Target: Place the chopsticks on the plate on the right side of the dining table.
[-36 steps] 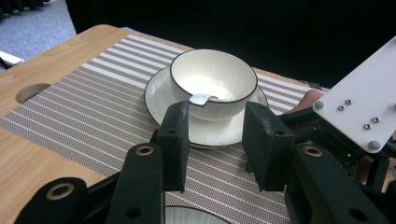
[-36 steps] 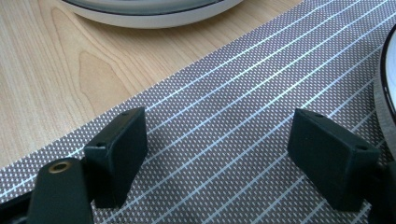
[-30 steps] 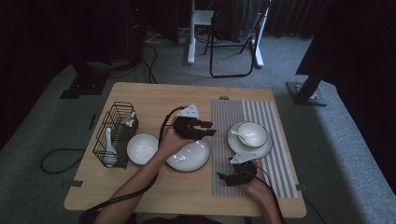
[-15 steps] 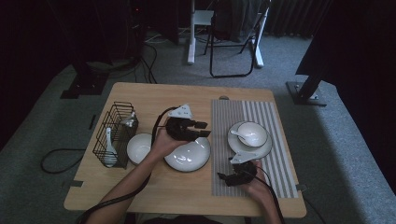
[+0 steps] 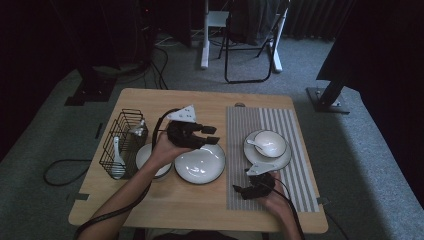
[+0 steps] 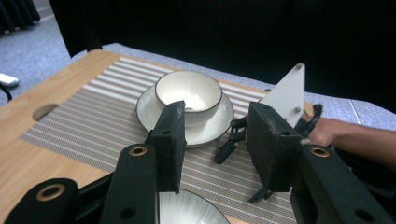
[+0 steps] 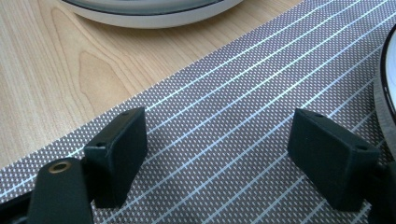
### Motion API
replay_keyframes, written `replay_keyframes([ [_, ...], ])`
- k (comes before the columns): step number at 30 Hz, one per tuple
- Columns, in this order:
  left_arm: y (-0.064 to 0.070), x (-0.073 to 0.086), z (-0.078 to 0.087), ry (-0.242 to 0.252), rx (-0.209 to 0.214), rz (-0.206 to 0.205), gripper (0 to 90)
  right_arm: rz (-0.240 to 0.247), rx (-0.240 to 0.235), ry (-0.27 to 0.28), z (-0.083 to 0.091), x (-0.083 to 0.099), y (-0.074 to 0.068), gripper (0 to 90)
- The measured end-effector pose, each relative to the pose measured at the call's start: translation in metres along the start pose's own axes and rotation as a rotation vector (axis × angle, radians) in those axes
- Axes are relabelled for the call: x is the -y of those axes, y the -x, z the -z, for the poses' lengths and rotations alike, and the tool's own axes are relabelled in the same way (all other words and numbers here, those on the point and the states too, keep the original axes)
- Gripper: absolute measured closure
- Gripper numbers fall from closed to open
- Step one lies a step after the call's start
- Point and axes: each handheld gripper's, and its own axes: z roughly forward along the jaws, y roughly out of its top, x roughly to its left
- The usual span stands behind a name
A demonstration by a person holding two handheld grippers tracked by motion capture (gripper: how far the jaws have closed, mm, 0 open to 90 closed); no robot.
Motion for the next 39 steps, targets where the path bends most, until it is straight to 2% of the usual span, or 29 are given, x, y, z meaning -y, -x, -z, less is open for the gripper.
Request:
replay_keyframes([
  [3, 0.002, -0.008, 0.01, 0.013, 0.006, -0.009, 58.2, 0.0, 0.0, -0.001, 0.0, 0.0, 0.0, 19.5],
  [10, 0.007, -0.027, 0.031, 0.002, 0.015, -0.047, 57.3, 0.0, -0.001, 0.0, 0.0, 0.0, 0.0, 19.5],
  [18, 0.005, -0.036, 0.049, -0.024, 0.005, -0.089, 57.3, 0.0, -0.001, 0.0, 0.0, 0.0, 0.0, 19.5],
  [25, -0.006, -0.032, 0.067, -0.058, -0.039, -0.082, 58.5, 0.0, -0.001, -0.001, 0.0, 0.0, 0.0, 19.5],
  [32, -0.016, -0.029, 0.096, -0.043, -0.091, -0.059, 59.1, 0.0, -0.001, -0.001, 0.0, 0.0, 0.0, 19.4],
  [37, -0.023, -0.024, 0.108, -0.059, -0.134, -0.05, 59.2, 0.0, -0.001, -0.001, 0.0, 0.0, 0.0, 19.4],
  [39, -0.027, -0.02, 0.113, -0.051, -0.149, -0.039, 59.3, 0.0, 0.0, -0.001, 0.0, 0.0, 0.0, 19.4],
])
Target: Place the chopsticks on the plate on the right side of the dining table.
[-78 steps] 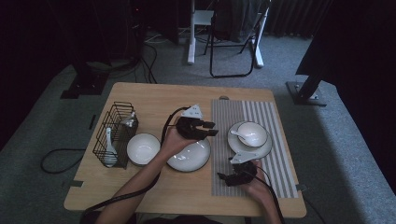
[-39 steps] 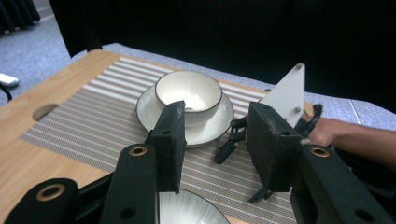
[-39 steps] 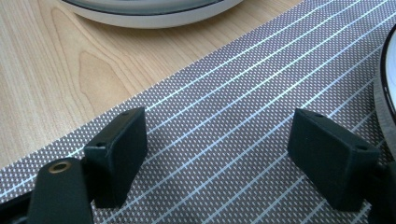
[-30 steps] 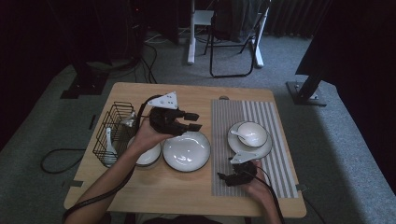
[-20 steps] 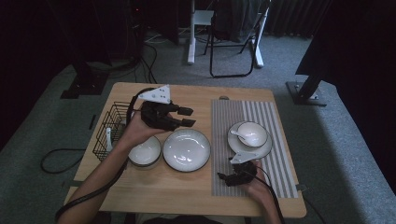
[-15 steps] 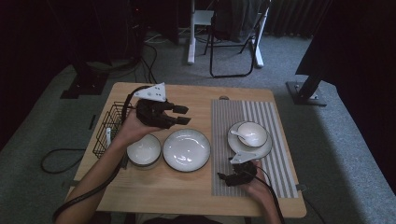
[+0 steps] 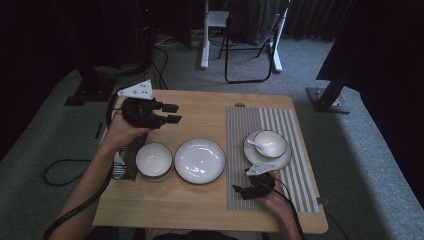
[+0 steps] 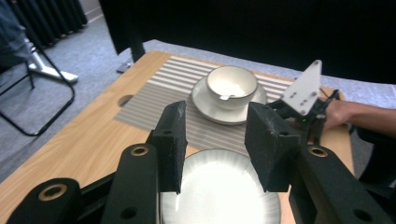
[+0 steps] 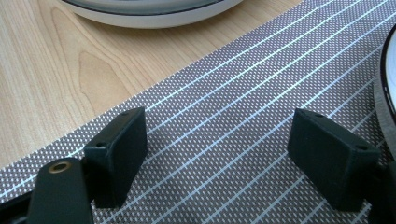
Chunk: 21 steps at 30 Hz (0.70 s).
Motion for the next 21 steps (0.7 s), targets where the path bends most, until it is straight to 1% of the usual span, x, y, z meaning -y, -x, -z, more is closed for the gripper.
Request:
replay_keyframes([
  [3, -0.006, 0.006, 0.006, 0.007, -0.031, 0.017, 59.9, 0.0, 0.0, 0.001, 0.0, 0.0, 0.0, 19.5],
  [8, -0.013, 0.015, 0.014, 0.018, -0.055, 0.049, 60.6, 0.0, 0.0, 0.001, 0.0, 0.0, 0.0, 19.5],
  [10, -0.015, 0.018, 0.017, 0.016, -0.06, 0.056, 60.9, 0.0, 0.0, 0.001, 0.0, 0.0, 0.0, 19.5],
  [12, -0.017, 0.022, 0.019, 0.011, -0.076, 0.065, 61.5, 0.0, 0.0, 0.001, 0.0, 0.0, 0.0, 19.5],
  [14, -0.018, 0.024, 0.021, 0.008, -0.079, 0.069, 62.3, 0.0, 0.0, 0.001, 0.0, 0.0, 0.0, 19.5],
  [15, -0.02, 0.028, 0.022, 0.003, -0.089, 0.076, 62.3, 0.0, 0.0, 0.001, 0.0, 0.0, 0.0, 19.5],
  [21, -0.023, 0.04, 0.028, -0.002, -0.106, 0.099, 62.8, 0.0, 0.0, 0.001, 0.0, 0.0, 0.0, 19.5],
])
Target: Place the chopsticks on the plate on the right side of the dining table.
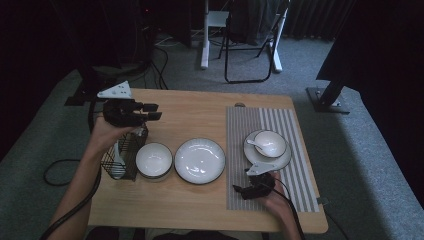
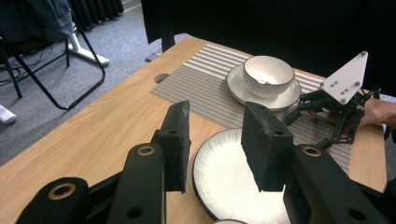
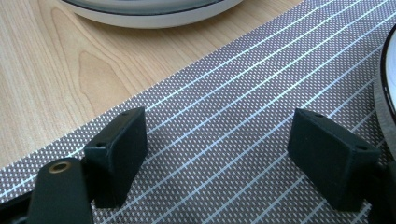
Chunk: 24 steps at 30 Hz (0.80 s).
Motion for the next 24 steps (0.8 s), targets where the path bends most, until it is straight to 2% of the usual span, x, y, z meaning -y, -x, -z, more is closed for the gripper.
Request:
replay_keyframes([
  [9, -0.011, 0.014, 0.006, -0.014, -0.025, 0.038, 63.3, -0.001, 0.0, -0.001, 0.0, 0.0, 0.0, 19.5],
  [24, -0.019, 0.032, 0.025, -0.013, -0.062, 0.067, 63.4, 0.001, 0.0, 0.0, 0.0, 0.0, 0.0, 19.5],
])
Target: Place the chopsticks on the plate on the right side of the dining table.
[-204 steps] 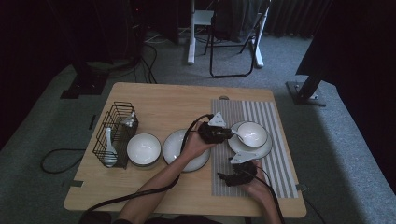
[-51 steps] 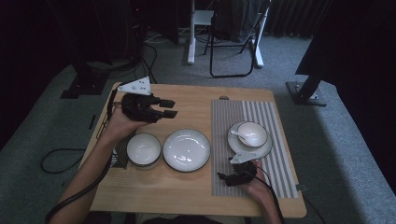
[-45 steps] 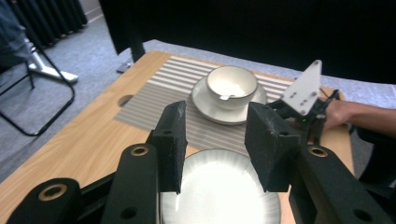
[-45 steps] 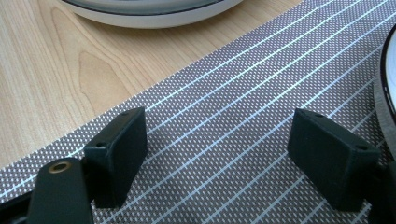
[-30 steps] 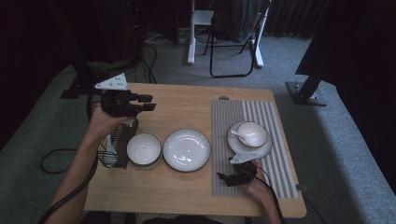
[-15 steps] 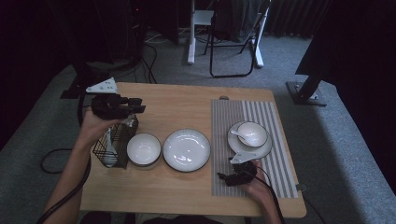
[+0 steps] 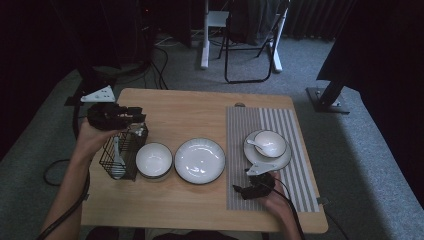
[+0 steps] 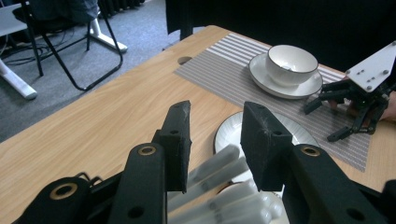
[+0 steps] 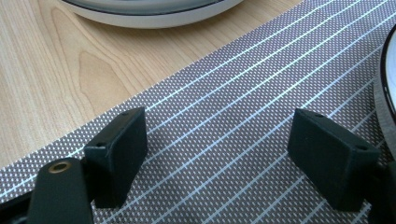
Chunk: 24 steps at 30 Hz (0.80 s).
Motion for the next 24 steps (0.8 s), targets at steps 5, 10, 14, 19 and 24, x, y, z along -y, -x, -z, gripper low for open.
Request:
replay_keyframes([
  [5, -0.002, 0.004, 0.003, 0.002, -0.004, 0.013, 63.4, 0.0, 0.0, 0.0, 0.0, 0.0, 0.0, 19.5],
  [10, -0.002, 0.005, 0.001, -0.006, -0.006, 0.015, 63.5, 0.0, 0.0, 0.0, 0.0, 0.0, 0.0, 19.4],
  [14, -0.001, 0.005, -0.004, -0.021, -0.006, 0.009, 63.5, 0.0, 0.0, 0.0, 0.0, 0.0, 0.0, 19.5],
  [19, -0.001, 0.004, -0.008, -0.028, -0.004, 0.006, 63.4, 0.0, 0.0, 0.0, 0.0, 0.0, 0.0, 19.5],
  [24, -0.003, 0.006, -0.011, -0.033, -0.01, 0.012, 63.4, -0.001, 0.0, 0.0, 0.0, 0.0, 0.0, 19.5],
])
